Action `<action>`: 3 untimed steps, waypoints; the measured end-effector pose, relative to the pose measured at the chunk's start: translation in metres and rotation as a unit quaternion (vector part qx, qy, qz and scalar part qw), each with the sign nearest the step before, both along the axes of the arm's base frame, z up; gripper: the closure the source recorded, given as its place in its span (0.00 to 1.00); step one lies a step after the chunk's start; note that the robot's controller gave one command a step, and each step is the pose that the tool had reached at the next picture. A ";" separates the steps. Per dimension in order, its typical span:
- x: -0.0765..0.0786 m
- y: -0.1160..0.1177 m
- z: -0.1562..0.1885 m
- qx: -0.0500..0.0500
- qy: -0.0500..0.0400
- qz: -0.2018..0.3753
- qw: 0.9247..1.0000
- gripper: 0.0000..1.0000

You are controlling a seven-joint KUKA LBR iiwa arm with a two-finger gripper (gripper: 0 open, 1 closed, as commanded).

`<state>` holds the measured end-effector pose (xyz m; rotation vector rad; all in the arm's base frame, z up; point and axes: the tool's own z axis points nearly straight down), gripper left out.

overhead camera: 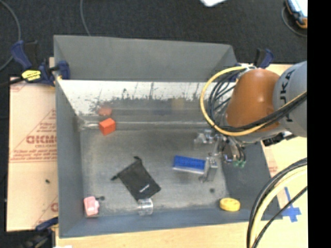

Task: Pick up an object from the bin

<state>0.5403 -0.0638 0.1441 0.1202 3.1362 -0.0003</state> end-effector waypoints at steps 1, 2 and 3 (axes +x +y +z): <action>0.035 -0.017 -0.037 -0.002 -0.004 0.083 0.997 0.00; 0.019 -0.004 -0.073 -0.001 -0.003 -0.004 1.000 1.00; 0.019 -0.004 -0.073 -0.001 -0.003 -0.004 1.000 1.00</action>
Offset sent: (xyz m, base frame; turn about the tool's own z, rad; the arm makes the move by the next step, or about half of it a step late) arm 0.0173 -0.0030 -0.0741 0.0093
